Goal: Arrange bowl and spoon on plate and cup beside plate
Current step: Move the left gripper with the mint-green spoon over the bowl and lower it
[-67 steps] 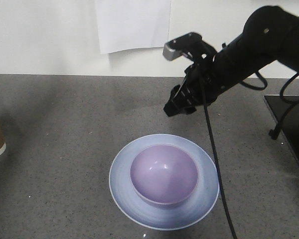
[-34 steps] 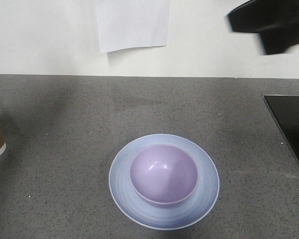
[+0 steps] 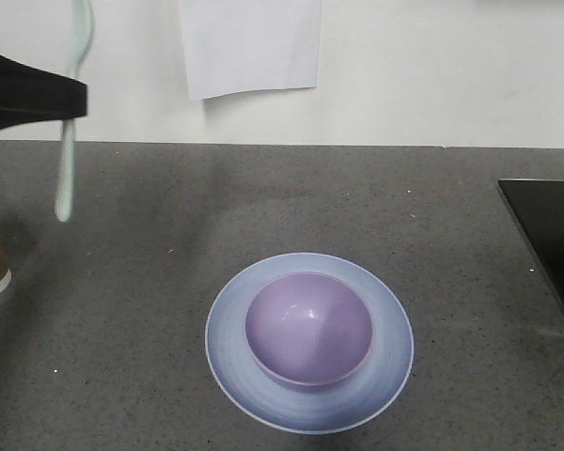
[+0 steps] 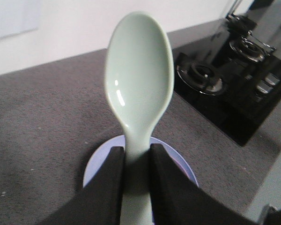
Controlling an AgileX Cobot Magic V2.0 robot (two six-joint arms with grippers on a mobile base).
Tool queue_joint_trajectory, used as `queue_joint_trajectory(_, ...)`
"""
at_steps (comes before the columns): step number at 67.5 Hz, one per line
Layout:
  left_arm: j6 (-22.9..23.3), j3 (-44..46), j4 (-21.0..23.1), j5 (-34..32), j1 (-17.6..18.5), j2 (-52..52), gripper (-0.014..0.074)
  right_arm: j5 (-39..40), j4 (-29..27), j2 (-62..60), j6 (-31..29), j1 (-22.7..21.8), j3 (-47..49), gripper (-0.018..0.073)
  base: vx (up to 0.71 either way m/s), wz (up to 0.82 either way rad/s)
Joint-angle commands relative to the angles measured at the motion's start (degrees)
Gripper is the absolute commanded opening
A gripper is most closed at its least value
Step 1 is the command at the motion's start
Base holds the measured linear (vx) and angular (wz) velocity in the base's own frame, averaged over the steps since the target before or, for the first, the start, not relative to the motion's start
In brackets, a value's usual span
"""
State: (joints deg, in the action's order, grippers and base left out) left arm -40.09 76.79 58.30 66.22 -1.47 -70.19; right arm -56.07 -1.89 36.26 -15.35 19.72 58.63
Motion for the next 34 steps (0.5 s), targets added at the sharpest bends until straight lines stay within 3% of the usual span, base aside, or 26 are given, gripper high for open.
queue_joint_trajectory(1,-0.1,1.4,1.3,-2.9,5.2,-1.3,-0.0008,5.7,4.6,-1.1,4.9,-0.3,-2.3,-0.0006,0.00,0.00)
queue_joint_trajectory(19,5.7,1.4,-10.3,-9.1,20.1,-8.9,-0.0008,5.7,6.0,-1.4,7.1,-0.3,-7.0,-0.0006,0.00,0.00)
queue_joint_trajectory(34,9.8,1.4,-17.6,-10.0,28.3,-16.0,-0.0008,5.6,5.8,-1.4,7.2,-0.3,-8.1,-0.0006,0.00,0.00)
